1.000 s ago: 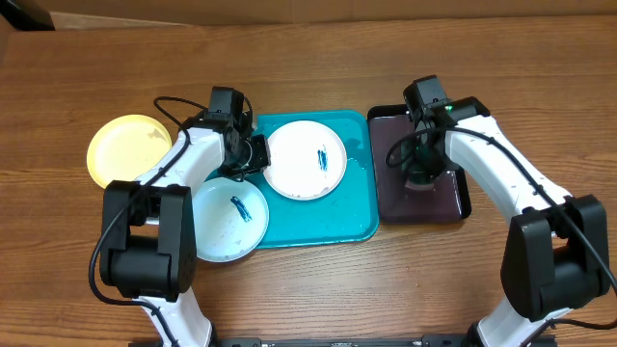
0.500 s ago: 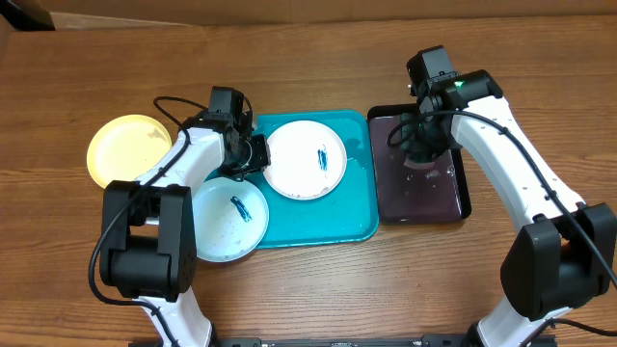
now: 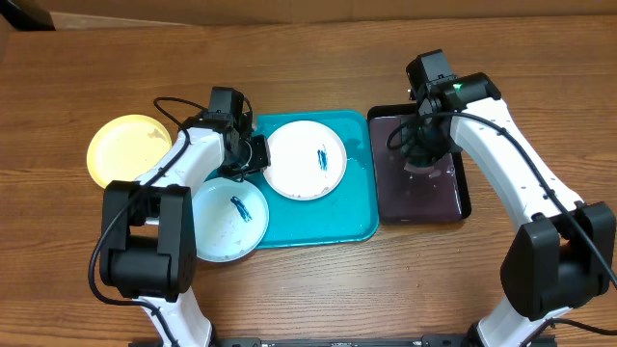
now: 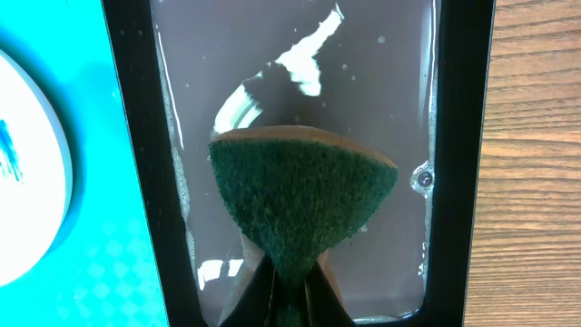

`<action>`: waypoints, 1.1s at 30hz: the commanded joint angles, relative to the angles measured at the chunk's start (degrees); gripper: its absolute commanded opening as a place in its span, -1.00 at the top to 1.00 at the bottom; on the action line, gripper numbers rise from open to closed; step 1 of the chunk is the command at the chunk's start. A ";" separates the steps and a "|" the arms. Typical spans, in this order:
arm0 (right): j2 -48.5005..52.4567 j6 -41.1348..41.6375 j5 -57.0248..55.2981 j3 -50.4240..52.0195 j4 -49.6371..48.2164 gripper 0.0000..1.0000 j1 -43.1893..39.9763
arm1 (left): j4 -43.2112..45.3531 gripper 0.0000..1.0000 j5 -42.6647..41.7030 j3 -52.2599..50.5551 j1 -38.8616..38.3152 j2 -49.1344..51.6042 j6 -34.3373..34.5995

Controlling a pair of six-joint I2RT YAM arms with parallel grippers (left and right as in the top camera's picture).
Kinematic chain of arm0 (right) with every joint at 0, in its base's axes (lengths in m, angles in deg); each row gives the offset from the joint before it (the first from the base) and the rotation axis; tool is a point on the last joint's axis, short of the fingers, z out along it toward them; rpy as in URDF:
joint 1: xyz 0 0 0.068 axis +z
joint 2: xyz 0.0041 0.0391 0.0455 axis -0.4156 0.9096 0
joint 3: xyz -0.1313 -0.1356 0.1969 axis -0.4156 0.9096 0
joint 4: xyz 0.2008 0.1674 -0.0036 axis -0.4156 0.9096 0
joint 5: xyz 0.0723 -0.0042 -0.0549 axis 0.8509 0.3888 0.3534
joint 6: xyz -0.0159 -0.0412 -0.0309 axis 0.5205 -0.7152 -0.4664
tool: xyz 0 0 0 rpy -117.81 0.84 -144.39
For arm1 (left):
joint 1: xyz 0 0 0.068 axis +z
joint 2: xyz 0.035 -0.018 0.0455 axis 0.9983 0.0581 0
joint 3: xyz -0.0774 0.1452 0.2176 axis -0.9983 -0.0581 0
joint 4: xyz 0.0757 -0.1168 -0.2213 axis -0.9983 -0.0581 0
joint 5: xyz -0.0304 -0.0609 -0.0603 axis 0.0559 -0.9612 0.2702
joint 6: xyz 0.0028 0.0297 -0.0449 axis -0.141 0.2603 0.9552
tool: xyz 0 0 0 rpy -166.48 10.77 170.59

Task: Clean dirty plates on tray and stack at the side
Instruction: 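Carry the sponge with the right gripper over the white plate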

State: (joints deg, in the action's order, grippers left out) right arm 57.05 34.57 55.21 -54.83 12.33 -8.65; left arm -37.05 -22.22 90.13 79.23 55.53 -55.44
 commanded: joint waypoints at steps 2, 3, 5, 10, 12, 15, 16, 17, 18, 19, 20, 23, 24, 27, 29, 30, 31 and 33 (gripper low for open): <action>-0.37 0.20 0.61 0.15 0.13 0.93 0.28 | -2.27 0.92 -0.13 0.76 0.22 -0.59 0.39; -0.37 0.20 0.72 0.17 0.17 0.93 0.28 | -2.89 0.92 -0.13 0.76 0.22 -0.59 0.39; -0.37 0.20 0.70 0.61 0.02 0.93 0.46 | -3.78 0.92 -0.09 0.76 0.24 -0.59 0.39; -0.37 0.20 0.68 5.70 -4.50 0.93 1.11 | -4.13 0.92 -0.11 0.76 0.24 -0.59 0.39; -0.37 -0.04 0.63 8.61 -7.58 0.93 1.25 | -4.04 0.92 -0.11 0.76 0.24 -0.59 0.39; -0.37 -0.52 0.39 10.71 -10.05 0.93 1.25 | -4.00 0.92 -0.20 0.76 0.24 -0.59 0.39; -0.39 -1.11 0.42 10.49 -10.21 0.93 1.18 | -3.98 0.92 -0.59 0.76 0.24 -0.59 0.39; -0.39 -1.77 0.39 9.75 -9.86 0.93 0.98 | -3.91 0.92 -1.42 0.76 0.24 -0.59 0.39; -0.39 -2.03 0.42 8.57 -9.11 0.93 0.83 | -3.82 0.92 -2.27 0.76 0.24 -0.59 0.39; -0.39 -2.23 0.42 7.04 -8.07 0.93 0.74 | -3.74 0.92 -3.19 0.76 0.24 -0.59 0.39; -0.39 -2.45 0.42 4.98 -6.62 0.93 0.61 | -3.72 0.92 -4.02 0.76 0.22 -0.59 0.39; -0.39 -2.40 0.52 -2.69 -1.88 0.93 0.48 | -3.69 0.91 -4.37 0.76 0.24 -0.59 0.39; -0.39 -2.40 0.98 -5.29 -0.70 0.93 0.48 | -3.61 0.92 -4.37 0.76 0.24 -0.59 0.39; -0.39 -2.93 6.51 -11.58 1.01 0.93 1.09 | -3.50 0.92 -4.39 0.76 0.24 -0.59 0.42; -0.39 -3.08 12.28 -14.10 0.50 0.93 1.73 | -3.34 0.92 -4.37 0.76 0.22 -0.59 0.42; -0.39 -3.04 15.96 -14.60 -0.68 0.93 2.36 | -3.26 0.92 -4.37 0.76 0.24 -0.59 0.42; -0.39 -3.02 17.99 -14.58 -1.44 0.93 2.93 | -3.26 0.92 -4.37 0.76 0.24 -0.59 0.42; -0.17 -2.84 19.56 -14.08 -2.97 0.93 4.59 | -3.26 0.92 -4.37 0.76 0.22 -0.59 0.42</action>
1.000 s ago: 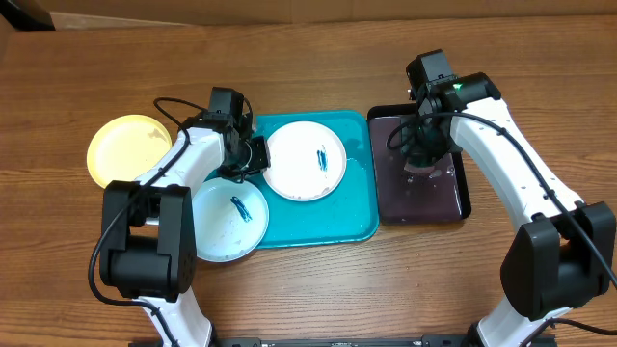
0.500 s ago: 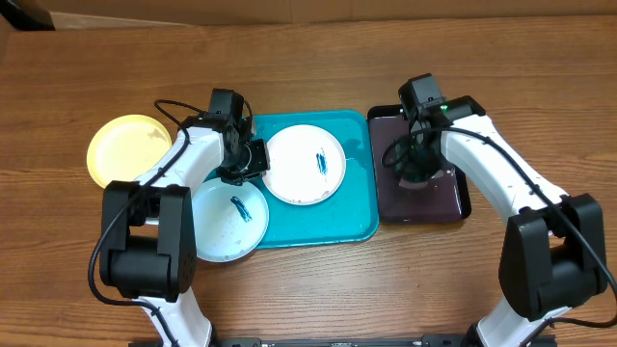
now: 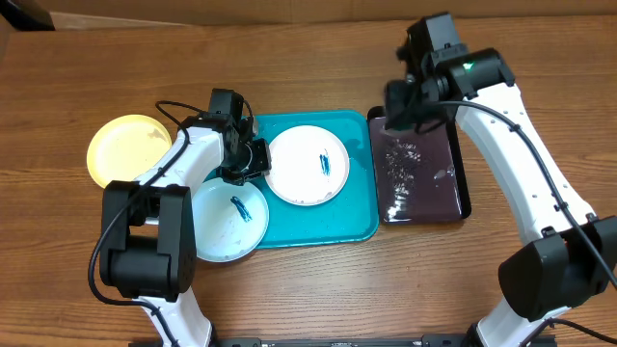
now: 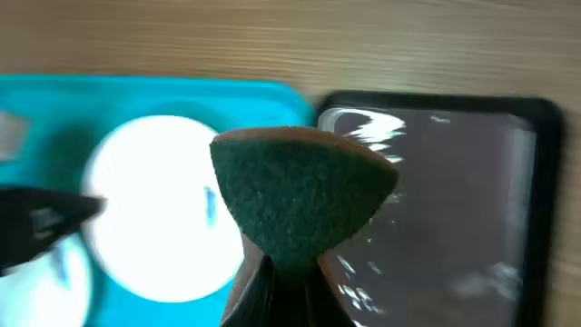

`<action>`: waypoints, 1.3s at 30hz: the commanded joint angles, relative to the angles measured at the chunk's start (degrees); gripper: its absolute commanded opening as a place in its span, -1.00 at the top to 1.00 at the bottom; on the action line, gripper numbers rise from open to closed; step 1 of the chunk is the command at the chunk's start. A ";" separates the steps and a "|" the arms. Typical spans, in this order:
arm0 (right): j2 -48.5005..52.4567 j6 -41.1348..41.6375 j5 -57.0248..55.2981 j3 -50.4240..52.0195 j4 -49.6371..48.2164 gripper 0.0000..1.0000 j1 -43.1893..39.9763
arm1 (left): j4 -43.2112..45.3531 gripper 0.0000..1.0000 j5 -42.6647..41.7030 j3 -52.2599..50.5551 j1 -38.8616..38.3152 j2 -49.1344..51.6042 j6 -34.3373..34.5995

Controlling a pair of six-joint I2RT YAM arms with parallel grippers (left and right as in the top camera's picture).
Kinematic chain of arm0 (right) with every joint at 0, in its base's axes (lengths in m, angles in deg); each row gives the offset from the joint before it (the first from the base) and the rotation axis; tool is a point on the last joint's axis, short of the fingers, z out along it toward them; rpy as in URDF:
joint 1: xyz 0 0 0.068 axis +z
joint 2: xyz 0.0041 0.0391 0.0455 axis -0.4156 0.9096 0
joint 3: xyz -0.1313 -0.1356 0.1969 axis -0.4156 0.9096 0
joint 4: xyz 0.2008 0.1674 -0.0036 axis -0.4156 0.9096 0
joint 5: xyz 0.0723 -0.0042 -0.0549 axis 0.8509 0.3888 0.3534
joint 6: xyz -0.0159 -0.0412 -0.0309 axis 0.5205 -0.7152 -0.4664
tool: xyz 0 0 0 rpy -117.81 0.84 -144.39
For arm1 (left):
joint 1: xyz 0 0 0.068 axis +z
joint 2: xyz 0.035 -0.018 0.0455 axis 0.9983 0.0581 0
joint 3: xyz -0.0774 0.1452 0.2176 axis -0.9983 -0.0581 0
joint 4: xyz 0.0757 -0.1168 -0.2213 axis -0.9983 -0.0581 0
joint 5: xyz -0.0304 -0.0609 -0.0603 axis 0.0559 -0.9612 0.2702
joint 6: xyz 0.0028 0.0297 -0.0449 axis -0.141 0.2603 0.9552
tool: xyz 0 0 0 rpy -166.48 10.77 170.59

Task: Clean dirty plates on tray and stack at the side
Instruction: 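Carry the sponge with the right gripper over the white plate, then scrub the white plate's surface with the sponge in the right gripper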

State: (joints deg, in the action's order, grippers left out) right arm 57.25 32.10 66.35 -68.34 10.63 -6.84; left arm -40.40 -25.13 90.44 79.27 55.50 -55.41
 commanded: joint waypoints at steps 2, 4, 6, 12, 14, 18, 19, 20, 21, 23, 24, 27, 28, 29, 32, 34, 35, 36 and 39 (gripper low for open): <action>0.09 -0.28 8.15 -0.24 -2.34 0.93 4.79 | 0.09 0.91 -1.46 0.46 0.17 -0.57 0.39; 1.33 1.27 5.88 0.00 -3.74 0.93 8.20 | 0.09 0.92 -1.46 0.46 0.20 -0.57 0.39; 2.40 2.34 2.69 0.48 -5.01 0.93 10.73 | 0.15 0.92 -1.46 0.46 0.20 -0.57 0.39; 8.24 6.62 -13.62 0.70 -5.40 0.93 17.97 | 0.22 0.92 -1.46 0.46 0.17 -0.57 0.37; 10.29 7.93 -19.02 0.70 -4.74 0.93 20.09 | 0.22 0.92 -1.46 0.46 0.17 -0.57 0.39; 15.21 10.93 -28.50 0.70 -4.92 0.93 23.85 | 0.22 0.92 -1.46 0.46 0.20 -0.57 0.39; 15.98 11.61 -29.97 0.70 -4.83 0.93 24.17 | 0.22 0.92 -1.46 0.46 0.20 -0.57 0.39; 17.11 12.09 -31.67 0.70 -4.83 0.93 24.41 | 0.22 0.92 -1.46 0.46 0.20 -0.57 0.37; 17.66 12.74 -32.20 0.70 -4.83 0.93 24.44 | 0.22 0.92 -1.46 0.46 0.20 -0.57 0.39; 18.49 13.31 -32.35 0.72 -4.98 0.92 24.44 | 0.22 0.92 -1.46 0.46 0.20 -0.57 0.39; 18.80 13.31 -32.37 0.72 -5.07 0.93 24.33 | 0.22 0.92 -1.46 0.46 0.20 -0.57 0.39; 19.41 13.31 -32.39 0.74 -5.51 0.93 24.20 | 0.22 0.92 -1.46 0.46 0.20 -0.57 0.39; 19.63 13.31 -32.39 0.74 -5.73 0.93 24.15 | 0.22 0.91 -1.46 0.46 0.20 -0.57 0.37; 19.78 13.31 -32.39 0.76 -5.95 0.93 24.15 | 0.22 0.92 -1.46 0.46 0.17 -0.57 0.39; 20.63 13.29 -32.39 0.76 -6.43 0.93 24.11 | 0.22 0.92 -1.46 0.46 0.20 -0.57 0.37; 21.38 13.29 -32.39 0.79 -6.60 0.93 24.04 | 0.22 0.91 -1.46 0.46 0.20 -0.57 0.37; 21.68 13.29 -32.39 0.79 -6.58 0.93 24.04 | 0.22 0.92 -1.46 0.46 0.20 -0.57 0.37; 22.29 13.29 -32.39 0.79 -6.58 0.93 24.00 | 0.22 0.92 -1.46 0.46 0.20 -0.57 0.37; 23.47 13.31 -32.37 0.81 -6.60 0.93 23.93 | 0.22 0.92 -1.46 0.46 0.20 -0.57 0.37</action>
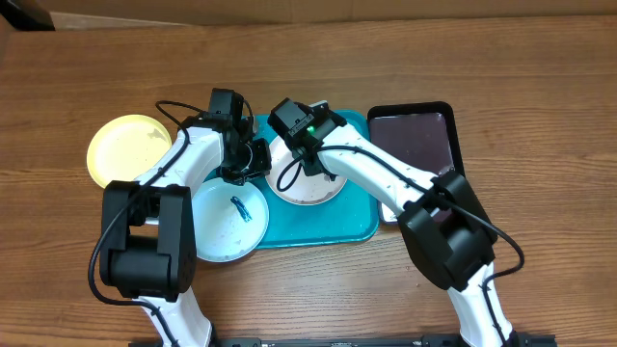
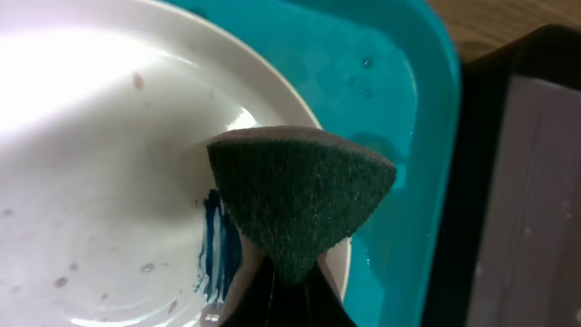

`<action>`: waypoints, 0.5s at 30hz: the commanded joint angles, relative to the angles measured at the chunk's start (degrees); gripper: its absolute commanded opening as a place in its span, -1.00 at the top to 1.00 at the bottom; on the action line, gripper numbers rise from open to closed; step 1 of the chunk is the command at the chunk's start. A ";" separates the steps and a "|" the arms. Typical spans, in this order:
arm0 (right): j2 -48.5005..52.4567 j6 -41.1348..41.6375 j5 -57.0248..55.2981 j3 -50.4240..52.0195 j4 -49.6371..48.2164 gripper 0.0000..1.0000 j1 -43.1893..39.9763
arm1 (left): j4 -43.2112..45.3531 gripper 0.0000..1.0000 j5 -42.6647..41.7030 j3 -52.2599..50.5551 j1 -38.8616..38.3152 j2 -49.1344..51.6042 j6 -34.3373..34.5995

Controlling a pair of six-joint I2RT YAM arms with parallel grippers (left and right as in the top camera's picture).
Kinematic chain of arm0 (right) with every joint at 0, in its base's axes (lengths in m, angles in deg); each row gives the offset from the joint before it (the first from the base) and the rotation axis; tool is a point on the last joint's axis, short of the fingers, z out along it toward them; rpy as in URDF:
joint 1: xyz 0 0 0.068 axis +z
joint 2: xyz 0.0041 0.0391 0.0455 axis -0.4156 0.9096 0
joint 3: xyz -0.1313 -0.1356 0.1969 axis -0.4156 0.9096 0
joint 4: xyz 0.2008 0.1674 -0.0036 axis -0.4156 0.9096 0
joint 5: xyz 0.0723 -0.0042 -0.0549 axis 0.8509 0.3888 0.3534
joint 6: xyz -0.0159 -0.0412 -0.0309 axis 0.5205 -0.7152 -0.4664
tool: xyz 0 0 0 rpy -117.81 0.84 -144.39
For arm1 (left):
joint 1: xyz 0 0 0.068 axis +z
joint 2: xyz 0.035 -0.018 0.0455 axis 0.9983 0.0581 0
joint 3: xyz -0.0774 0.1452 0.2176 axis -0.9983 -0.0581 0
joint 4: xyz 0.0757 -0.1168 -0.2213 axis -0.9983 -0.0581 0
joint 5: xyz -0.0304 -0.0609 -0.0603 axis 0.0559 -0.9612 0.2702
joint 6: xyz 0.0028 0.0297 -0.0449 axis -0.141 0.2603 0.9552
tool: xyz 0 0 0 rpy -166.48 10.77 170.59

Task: Clean dirty plates on tray and stack at the side
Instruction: 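Scrub the white plate's surface with the sponge in the right gripper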

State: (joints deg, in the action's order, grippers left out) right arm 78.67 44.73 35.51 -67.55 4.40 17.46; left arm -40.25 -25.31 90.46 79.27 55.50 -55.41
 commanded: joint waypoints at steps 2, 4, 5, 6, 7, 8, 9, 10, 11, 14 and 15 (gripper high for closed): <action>2.67 1.09 -1.55 0.02 -0.33 0.93 -0.44 | 0.07 0.92 -1.29 0.44 0.17 -0.57 0.39; 3.04 2.58 -1.46 0.02 -0.17 0.93 -0.68 | 0.07 0.92 -1.29 0.44 0.20 -0.57 0.37; 3.23 3.72 -1.40 0.02 0.13 0.93 -0.92 | 0.07 0.92 -1.29 0.44 0.20 -0.57 0.37; 3.39 4.04 -1.03 0.02 0.33 0.93 -1.09 | 0.07 0.92 -1.29 0.44 0.20 -0.57 0.37; 3.45 4.48 -0.52 0.02 0.48 0.93 -1.27 | 0.09 0.92 -1.29 0.44 0.20 -0.57 0.37; 3.72 4.66 0.28 0.02 0.55 0.92 -1.49 | 0.09 0.92 -1.29 0.44 0.20 -0.57 0.37; 3.76 4.68 1.18 0.02 0.63 0.93 -1.64 | 0.09 0.92 -1.29 0.44 0.20 -0.57 0.39; 3.98 4.66 2.40 0.02 0.74 0.93 -1.88 | 0.09 0.92 -1.29 0.44 0.20 -0.57 0.37; 4.02 4.63 3.56 0.02 0.81 0.93 -2.03 | 0.09 0.91 -1.29 0.44 0.20 -0.57 0.39; 4.15 4.48 7.50 0.02 0.96 0.93 -2.64 | 0.09 0.92 -1.29 0.44 0.20 -0.57 0.37; 4.15 4.48 8.48 0.02 0.94 0.93 -2.80 | 0.09 0.92 -1.29 0.44 0.20 -0.57 0.37</action>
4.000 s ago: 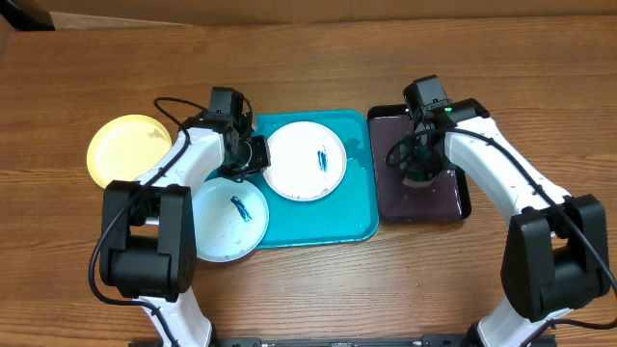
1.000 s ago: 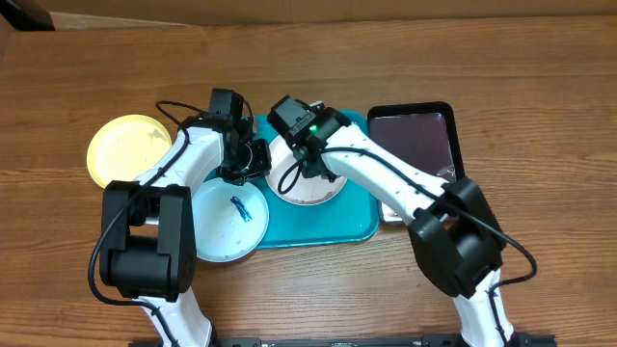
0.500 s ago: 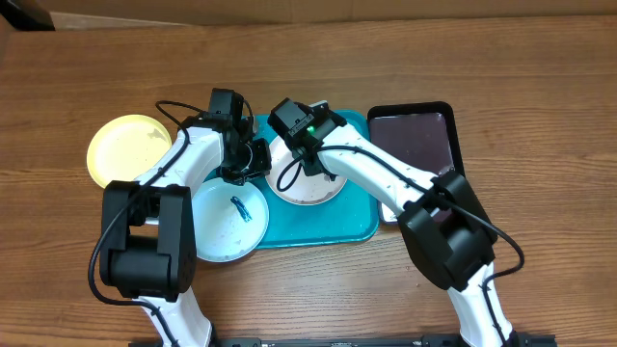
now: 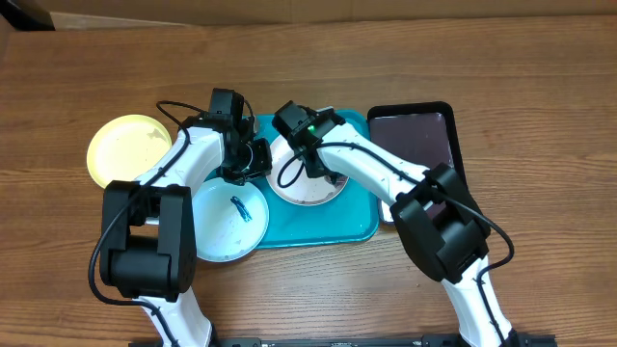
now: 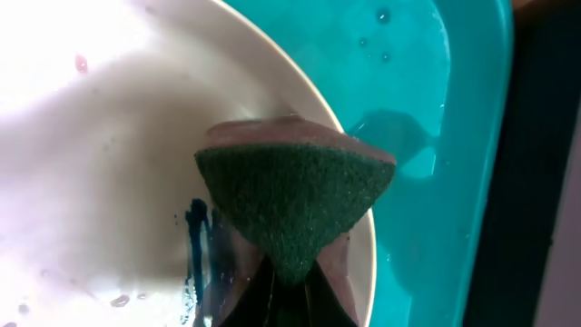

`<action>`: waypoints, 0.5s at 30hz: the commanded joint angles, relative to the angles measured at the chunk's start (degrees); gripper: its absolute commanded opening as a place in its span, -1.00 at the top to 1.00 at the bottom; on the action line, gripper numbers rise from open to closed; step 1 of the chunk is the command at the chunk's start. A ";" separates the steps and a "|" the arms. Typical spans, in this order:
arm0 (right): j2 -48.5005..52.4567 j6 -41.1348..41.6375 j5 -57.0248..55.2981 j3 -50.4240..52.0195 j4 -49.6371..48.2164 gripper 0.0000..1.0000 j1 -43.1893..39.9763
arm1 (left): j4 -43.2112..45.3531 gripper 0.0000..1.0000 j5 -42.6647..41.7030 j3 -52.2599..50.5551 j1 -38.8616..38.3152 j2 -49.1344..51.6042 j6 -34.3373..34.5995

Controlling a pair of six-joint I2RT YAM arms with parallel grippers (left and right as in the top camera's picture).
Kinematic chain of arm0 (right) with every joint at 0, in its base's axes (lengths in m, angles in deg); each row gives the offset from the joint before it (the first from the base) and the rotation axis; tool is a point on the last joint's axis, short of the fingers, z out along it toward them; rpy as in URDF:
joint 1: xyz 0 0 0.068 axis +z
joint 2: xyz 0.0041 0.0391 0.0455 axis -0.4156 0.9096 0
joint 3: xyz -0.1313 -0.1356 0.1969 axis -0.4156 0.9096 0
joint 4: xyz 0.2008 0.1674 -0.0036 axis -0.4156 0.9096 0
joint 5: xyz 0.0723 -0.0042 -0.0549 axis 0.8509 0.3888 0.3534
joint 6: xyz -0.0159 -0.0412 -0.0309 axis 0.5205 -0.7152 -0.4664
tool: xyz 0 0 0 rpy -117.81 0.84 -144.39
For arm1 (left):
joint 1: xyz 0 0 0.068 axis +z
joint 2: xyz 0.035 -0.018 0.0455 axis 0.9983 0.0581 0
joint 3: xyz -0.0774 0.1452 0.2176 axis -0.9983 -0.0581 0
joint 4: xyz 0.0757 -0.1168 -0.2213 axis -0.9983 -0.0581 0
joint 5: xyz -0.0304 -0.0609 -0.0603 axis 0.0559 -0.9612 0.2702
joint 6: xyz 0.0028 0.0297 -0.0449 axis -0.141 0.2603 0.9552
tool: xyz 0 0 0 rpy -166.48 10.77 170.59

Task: Clean dirty plates on tray and stack at the side
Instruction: 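Scrub the white plate's surface with the sponge in the right gripper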

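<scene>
On the teal tray (image 4: 357, 207) lies a white plate (image 4: 307, 193), seen close up in the right wrist view (image 5: 109, 154) with a blue smear (image 5: 193, 238). My right gripper (image 5: 290, 283) is shut on a green sponge (image 5: 295, 204), which rests low on the plate near its right rim; overhead the gripper (image 4: 313, 173) covers the plate's middle. My left gripper (image 4: 251, 156) sits at the plate's left rim, its jaws hard to make out. A second white plate (image 4: 227, 220) with a blue mark lies at the tray's front left. A yellow plate (image 4: 128, 149) lies on the table at the left.
A black basin (image 4: 415, 145) holding water stands right of the tray, and its dark wall (image 5: 545, 182) shows at the right of the wrist view. Wooden table (image 4: 308, 67) lies all round. Cables hang from both arms over the tray.
The sponge has come lower onto the white plate and sits closer to the blue smear. The right arm's wrist has shifted slightly. The left arm and the plates have stayed put.
My right gripper first held the sponge down in the black basin's water. Then it held it raised above the basin's far left corner. Then the sponge was over the white plate on the tray, and now it sits low on it. The left gripper stayed at that plate's left rim.
</scene>
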State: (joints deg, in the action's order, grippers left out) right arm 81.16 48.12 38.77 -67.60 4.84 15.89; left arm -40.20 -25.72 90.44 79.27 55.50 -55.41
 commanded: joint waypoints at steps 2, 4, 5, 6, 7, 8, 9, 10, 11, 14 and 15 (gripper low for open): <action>1.66 1.09 7.65 0.07 0.37 0.93 -1.51 | 0.04 0.92 -0.87 0.46 0.20 -0.57 0.37; 1.68 1.09 10.21 0.07 0.09 0.93 -1.81 | 0.04 0.92 -0.87 0.46 0.20 -0.57 0.37; 1.68 1.11 11.39 0.07 -0.17 0.93 -1.97 | 0.04 0.92 -0.87 0.46 0.20 -0.57 0.37; 1.68 1.11 12.15 0.07 -0.46 0.93 -2.03 | 0.04 0.92 -0.87 0.46 0.20 -0.57 0.37; 1.68 1.11 12.76 0.07 -0.76 0.93 -2.08 | 0.04 0.91 -0.87 0.46 0.20 -0.57 0.37; 1.68 1.11 13.46 0.07 -1.05 0.93 -2.21 | 0.07 0.92 -0.87 0.46 0.20 -0.57 0.37; 1.68 1.11 14.27 0.07 -1.38 0.93 -2.29 | 0.04 0.92 -0.87 0.46 0.20 -0.57 0.37; 1.70 1.11 15.10 0.07 -1.64 0.93 -2.34 | 0.04 0.92 -0.87 0.46 0.20 -0.57 0.37; 1.77 1.11 15.85 0.07 -1.81 0.93 -2.34 | 0.07 0.91 -0.87 0.46 0.20 -0.57 0.37; 2.01 1.11 18.84 0.07 -2.40 0.93 -2.32 | 0.07 0.92 -0.87 0.46 0.20 -0.57 0.37; 2.34 1.11 21.38 0.07 -2.93 0.93 -2.32 | 0.07 0.92 -0.87 0.46 0.20 -0.57 0.37</action>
State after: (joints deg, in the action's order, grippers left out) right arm 81.16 48.49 50.07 -67.86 2.96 13.11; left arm -40.22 -25.63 90.44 79.27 55.50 -55.41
